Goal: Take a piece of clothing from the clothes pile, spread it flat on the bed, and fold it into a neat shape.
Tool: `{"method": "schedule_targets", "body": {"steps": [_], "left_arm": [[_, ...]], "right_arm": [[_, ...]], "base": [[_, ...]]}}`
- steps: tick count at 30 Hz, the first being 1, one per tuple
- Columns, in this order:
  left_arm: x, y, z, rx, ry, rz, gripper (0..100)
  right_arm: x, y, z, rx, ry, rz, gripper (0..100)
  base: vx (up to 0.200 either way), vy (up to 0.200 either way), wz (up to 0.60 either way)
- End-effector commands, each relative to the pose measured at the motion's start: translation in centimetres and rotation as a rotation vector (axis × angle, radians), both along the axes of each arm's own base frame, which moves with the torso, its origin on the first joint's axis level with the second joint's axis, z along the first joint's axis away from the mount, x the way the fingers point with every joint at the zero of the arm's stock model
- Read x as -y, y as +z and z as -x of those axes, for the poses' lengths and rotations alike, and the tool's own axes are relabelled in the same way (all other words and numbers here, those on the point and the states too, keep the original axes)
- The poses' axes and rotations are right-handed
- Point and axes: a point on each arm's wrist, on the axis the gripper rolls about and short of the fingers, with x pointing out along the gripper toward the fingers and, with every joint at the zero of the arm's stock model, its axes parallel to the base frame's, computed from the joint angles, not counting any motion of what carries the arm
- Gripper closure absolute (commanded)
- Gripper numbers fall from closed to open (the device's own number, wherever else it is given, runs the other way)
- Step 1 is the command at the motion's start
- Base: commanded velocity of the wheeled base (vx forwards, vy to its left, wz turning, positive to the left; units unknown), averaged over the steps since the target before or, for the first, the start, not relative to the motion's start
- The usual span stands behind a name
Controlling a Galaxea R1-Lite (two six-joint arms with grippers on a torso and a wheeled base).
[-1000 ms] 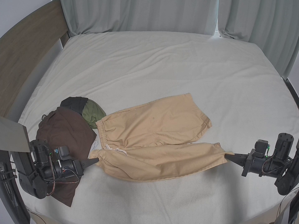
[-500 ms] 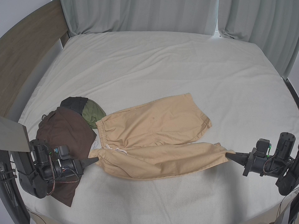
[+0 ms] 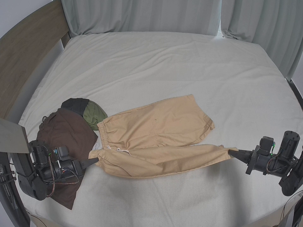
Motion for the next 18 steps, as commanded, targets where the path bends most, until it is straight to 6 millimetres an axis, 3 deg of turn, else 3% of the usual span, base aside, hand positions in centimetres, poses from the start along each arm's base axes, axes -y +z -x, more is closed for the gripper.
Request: {"method": "schedule_targets", "body": {"steps": [1,18], "left_arm": [[-0.1,0.4,-0.2,0.011,0.008,0.009,100],[-0.1,0.9,-0.6,0.019,0.034,0.025,100]], "right_arm": [[-0.1,0.4,-0.8,0.030,-0.002,-0.007,100],[-0.8,1.2,-5.1,0.059,-0.011,-0.093,100]], "base": [[0.000,0.000,0.00],[0.000,0.000,0.00]]}}
